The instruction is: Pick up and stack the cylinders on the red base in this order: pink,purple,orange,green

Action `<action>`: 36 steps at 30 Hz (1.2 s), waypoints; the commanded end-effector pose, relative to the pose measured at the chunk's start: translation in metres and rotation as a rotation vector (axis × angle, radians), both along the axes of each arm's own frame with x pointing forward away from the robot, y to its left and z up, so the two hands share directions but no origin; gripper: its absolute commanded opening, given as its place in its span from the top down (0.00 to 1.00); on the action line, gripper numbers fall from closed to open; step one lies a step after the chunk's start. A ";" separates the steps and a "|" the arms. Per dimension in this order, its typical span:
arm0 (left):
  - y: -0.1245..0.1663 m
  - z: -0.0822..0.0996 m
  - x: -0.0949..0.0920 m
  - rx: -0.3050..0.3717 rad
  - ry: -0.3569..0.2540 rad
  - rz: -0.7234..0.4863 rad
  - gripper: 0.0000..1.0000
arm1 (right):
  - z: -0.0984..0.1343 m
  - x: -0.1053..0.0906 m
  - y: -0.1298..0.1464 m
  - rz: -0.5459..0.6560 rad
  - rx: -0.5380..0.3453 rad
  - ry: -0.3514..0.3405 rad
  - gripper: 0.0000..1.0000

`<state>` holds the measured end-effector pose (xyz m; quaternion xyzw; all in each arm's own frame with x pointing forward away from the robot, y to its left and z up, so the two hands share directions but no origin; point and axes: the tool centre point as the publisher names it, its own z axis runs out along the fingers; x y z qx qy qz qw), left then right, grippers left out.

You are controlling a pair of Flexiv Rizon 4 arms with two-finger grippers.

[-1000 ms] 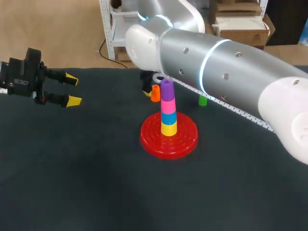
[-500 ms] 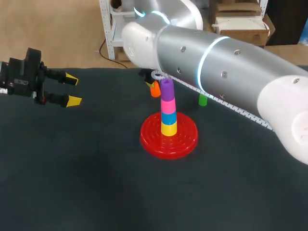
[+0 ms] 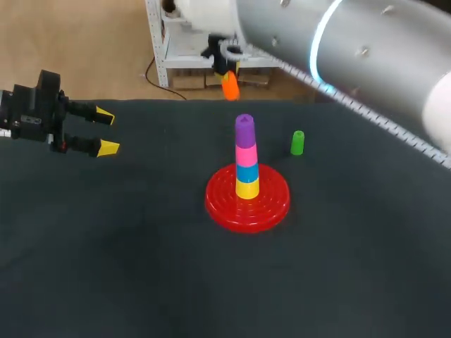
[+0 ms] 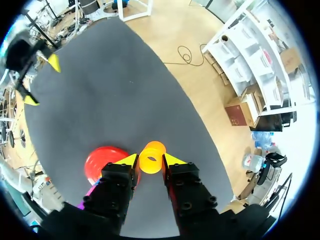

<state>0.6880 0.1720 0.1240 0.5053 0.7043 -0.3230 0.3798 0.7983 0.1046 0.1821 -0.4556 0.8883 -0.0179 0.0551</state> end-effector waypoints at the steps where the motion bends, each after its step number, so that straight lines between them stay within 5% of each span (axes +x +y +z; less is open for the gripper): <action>1: 0.001 -0.001 -0.002 -0.003 -0.006 0.002 0.00 | 0.030 -0.044 -0.018 0.021 0.150 -0.134 1.00; 21: 0.001 -0.001 -0.002 -0.003 -0.006 0.002 0.00 | 0.060 -0.111 -0.026 0.000 0.332 -0.274 1.00; 28: 0.001 -0.001 -0.002 -0.003 -0.006 0.002 0.00 | 0.059 -0.133 -0.026 -0.010 0.437 -0.287 1.00; 36: 0.001 -0.001 -0.002 -0.003 -0.006 0.002 0.00 | 0.055 -0.136 -0.025 -0.024 0.466 -0.252 1.00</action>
